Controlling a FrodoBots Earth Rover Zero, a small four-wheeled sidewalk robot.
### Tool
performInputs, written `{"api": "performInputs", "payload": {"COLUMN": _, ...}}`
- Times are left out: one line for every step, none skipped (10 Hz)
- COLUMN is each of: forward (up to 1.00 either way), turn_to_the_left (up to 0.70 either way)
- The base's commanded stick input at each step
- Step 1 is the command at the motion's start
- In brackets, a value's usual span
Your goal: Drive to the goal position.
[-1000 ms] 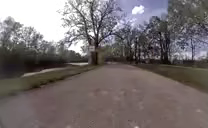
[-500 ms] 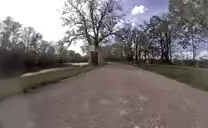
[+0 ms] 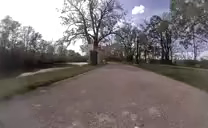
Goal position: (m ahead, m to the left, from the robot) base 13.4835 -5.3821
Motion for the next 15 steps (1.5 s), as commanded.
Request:
{"api": "performInputs", "payload": {"forward": 1.0, "turn_to_the_left": 0.0}}
{"api": "performInputs", "payload": {"forward": 1.0, "turn_to_the_left": 0.0}}
{"api": "performInputs", "payload": {"forward": 1.0, "turn_to_the_left": 0.0}}
{"api": "performInputs", "payload": {"forward": 1.0, "turn_to_the_left": 0.0}}
{"api": "performInputs", "payload": {"forward": 1.0, "turn_to_the_left": 0.0}}
{"api": "performInputs", "payload": {"forward": 1.0, "turn_to_the_left": 0.0}}
{"api": "performInputs", "payload": {"forward": 1.0, "turn_to_the_left": 0.0}}
{"api": "performInputs", "payload": {"forward": 1.0, "turn_to_the_left": 0.0}}
{"api": "performInputs", "payload": {"forward": 1.0, "turn_to_the_left": 0.0}}
{"api": "performInputs", "payload": {"forward": 1.0, "turn_to_the_left": 0.0}}
{"api": "performInputs", "payload": {"forward": 1.0, "turn_to_the_left": 0.0}}
{"api": "performInputs", "payload": {"forward": 1.0, "turn_to_the_left": 0.0}}
{"api": "performInputs", "payload": {"forward": 1.0, "turn_to_the_left": 0.0}}
{"api": "performInputs", "payload": {"forward": 1.0, "turn_to_the_left": 0.0}}
{"api": "performInputs", "payload": {"forward": 1.0, "turn_to_the_left": 0.0}}
